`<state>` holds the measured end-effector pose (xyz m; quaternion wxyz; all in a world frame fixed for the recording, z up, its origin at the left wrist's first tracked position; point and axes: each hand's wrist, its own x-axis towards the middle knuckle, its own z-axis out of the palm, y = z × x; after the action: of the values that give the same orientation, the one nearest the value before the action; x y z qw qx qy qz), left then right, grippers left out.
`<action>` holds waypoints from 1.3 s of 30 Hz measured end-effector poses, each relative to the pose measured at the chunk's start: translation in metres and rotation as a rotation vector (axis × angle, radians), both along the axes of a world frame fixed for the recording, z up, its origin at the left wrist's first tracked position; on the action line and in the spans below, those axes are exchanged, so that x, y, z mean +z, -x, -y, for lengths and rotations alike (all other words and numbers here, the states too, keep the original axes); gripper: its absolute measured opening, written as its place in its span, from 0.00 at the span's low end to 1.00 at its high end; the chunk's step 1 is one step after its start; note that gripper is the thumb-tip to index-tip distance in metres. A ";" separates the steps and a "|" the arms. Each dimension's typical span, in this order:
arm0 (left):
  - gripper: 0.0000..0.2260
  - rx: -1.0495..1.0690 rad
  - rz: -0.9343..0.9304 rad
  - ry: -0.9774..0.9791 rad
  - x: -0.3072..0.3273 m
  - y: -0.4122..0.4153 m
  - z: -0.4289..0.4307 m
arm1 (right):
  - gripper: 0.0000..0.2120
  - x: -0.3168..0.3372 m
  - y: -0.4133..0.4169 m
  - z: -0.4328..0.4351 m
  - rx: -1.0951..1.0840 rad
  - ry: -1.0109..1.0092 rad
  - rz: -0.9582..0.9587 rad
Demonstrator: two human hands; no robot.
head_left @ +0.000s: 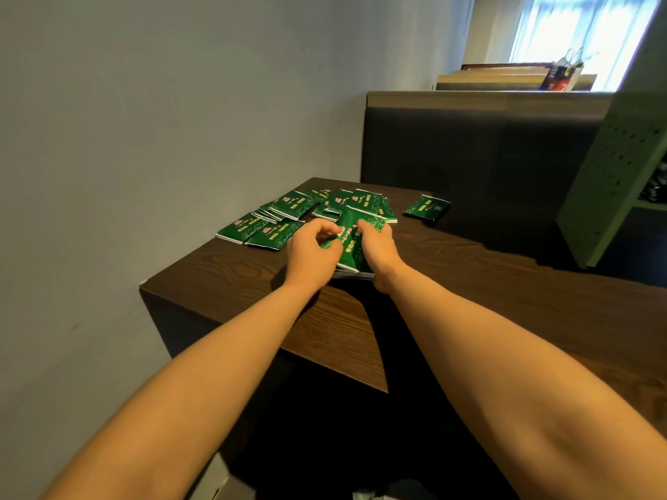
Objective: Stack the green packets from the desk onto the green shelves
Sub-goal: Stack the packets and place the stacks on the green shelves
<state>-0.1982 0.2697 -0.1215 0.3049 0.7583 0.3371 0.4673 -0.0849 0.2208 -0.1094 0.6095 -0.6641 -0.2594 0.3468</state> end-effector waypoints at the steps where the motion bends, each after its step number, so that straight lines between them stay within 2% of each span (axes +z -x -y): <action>1: 0.08 0.011 0.010 -0.014 0.001 0.003 -0.001 | 0.27 -0.002 0.001 -0.003 -0.005 -0.011 -0.001; 5: 0.08 0.121 -0.013 0.027 -0.002 0.020 -0.029 | 0.28 -0.003 0.006 -0.020 0.000 -0.003 0.080; 11: 0.19 0.450 -0.506 0.038 -0.019 0.036 -0.082 | 0.24 -0.009 0.010 -0.036 0.021 0.028 0.210; 17: 0.20 0.498 -0.716 0.173 -0.029 0.034 -0.097 | 0.30 -0.011 0.003 -0.042 0.027 0.109 0.301; 22: 0.09 0.479 -0.547 0.131 -0.029 0.039 -0.094 | 0.33 -0.011 0.003 -0.046 0.019 0.159 0.328; 25: 0.11 0.487 -0.512 0.142 -0.027 0.039 -0.092 | 0.34 -0.012 0.003 -0.046 0.017 0.167 0.340; 29: 0.07 0.424 -0.258 0.128 -0.025 0.040 -0.092 | 0.32 -0.013 0.003 -0.045 0.021 0.152 0.338; 33: 0.10 0.421 -0.073 0.125 -0.021 0.043 -0.085 | 0.33 -0.012 0.004 -0.044 0.023 0.135 0.321; 36: 0.08 0.383 0.036 0.214 -0.017 0.046 -0.082 | 0.34 -0.013 0.007 -0.041 0.004 0.080 0.308; 39: 0.09 0.373 0.282 0.373 -0.008 0.049 -0.080 | 0.36 -0.013 0.011 -0.039 -0.006 0.054 0.297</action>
<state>-0.2474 0.3493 -0.1291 0.3914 0.5420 0.5049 0.5460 -0.0958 0.2597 -0.1227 0.5472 -0.7251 -0.3352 0.2497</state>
